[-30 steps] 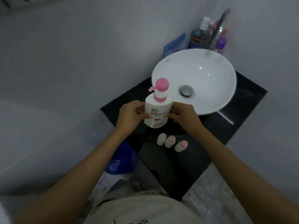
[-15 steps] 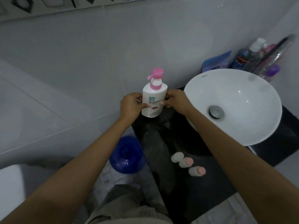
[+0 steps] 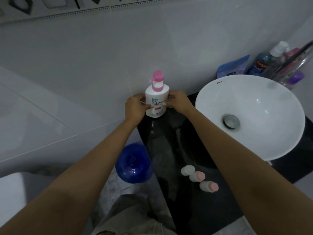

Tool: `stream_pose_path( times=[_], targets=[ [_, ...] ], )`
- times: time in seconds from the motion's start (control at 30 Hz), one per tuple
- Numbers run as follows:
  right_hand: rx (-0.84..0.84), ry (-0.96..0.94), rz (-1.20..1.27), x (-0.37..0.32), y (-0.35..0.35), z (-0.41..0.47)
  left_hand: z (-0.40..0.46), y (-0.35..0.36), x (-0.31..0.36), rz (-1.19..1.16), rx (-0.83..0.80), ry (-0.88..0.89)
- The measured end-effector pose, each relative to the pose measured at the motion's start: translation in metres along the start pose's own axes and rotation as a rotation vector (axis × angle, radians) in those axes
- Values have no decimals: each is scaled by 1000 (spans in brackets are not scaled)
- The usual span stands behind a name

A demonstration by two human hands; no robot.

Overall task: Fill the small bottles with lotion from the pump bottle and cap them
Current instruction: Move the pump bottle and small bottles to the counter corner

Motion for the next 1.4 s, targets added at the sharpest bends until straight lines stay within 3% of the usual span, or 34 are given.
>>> stream_pose_path(
  times=[0.4, 0.6, 0.67, 0.83, 0.93, 1.03, 1.2, 1.4],
  targets=[
    [46, 71, 53, 3, -3, -4, 3, 2, -14, -68, 0, -61],
    [203, 166, 125, 12, -33, -102, -40, -10, -18, -59, 100, -50],
    [288, 181, 96, 22, -42, -156, -63, 1, -17, -179, -13, -61],
    [486, 302, 18, 54, -36, -271, -127, 60, -1, -239, -530, -21],
    [399, 381, -149, 75, -12, -296, -154, 93, 7, -171, -758, 71],
    [287, 345, -444, 86, 9, -293, -171, 118, 5, -63, -921, 111],
    [199, 271, -740, 86, 26, -279, -181, 136, -3, 45, -984, 138],
    [140, 255, -802, 81, 30, -267, -182, 138, -7, 53, -932, 188]
  ],
)
Point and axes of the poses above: each hand's wrist, its own z-axis towards the middle knuckle, its own y-axis out of the palm, x = y × z, the point moved 7 cm from there along z, towards the middle knuckle, and after that the axes turned 15 degrees about -z, right-handed, at the moved point
